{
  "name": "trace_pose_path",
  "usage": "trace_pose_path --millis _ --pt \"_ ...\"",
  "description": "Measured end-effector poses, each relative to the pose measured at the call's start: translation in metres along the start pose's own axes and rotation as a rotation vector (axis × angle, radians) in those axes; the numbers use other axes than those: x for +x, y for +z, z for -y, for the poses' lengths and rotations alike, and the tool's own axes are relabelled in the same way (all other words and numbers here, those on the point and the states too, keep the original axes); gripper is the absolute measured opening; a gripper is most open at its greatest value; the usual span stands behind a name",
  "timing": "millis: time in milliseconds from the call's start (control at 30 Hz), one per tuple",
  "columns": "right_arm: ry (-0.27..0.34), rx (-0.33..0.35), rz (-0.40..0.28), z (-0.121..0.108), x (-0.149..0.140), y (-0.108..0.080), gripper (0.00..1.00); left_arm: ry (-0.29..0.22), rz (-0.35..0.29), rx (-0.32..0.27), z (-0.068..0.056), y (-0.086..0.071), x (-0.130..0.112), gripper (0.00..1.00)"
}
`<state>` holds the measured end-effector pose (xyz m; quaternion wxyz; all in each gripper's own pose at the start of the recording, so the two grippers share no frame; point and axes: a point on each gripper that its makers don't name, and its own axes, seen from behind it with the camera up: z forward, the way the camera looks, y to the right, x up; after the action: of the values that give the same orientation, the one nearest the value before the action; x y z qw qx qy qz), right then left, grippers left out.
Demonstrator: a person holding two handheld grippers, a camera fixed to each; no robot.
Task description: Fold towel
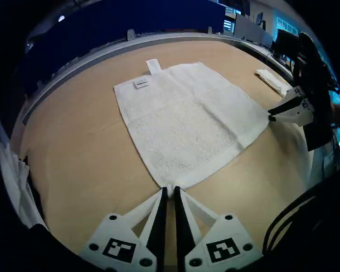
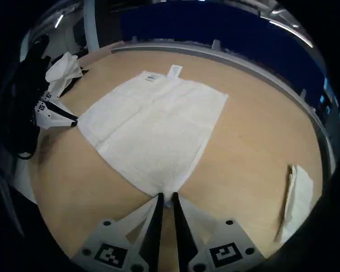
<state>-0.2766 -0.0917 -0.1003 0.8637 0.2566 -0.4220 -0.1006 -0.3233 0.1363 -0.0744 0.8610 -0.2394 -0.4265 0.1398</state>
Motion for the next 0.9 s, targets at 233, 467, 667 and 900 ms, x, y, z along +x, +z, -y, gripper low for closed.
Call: trace_pose_path --millis 233,467,667,900 --pt "0.0 0.0 -0.032 -0.001 0.013 -0.01 0.16 -0.038 -0.022 0.003 0.002 -0.011 0.008 0.12" --pt "-0.002 -0.006 -0.077 -0.001 0.032 -0.028 0.16 -0.087 -0.057 0.005 0.003 -0.031 0.02 0.11" --pt "-0.008 -0.01 -0.104 0.001 0.045 -0.044 0.16 -0.128 -0.071 0.005 0.0 -0.051 0.025 0.11" --pt "-0.005 -0.015 -0.135 0.004 0.058 -0.066 0.16 -0.176 -0.083 -0.004 -0.01 -0.076 0.031 0.11"
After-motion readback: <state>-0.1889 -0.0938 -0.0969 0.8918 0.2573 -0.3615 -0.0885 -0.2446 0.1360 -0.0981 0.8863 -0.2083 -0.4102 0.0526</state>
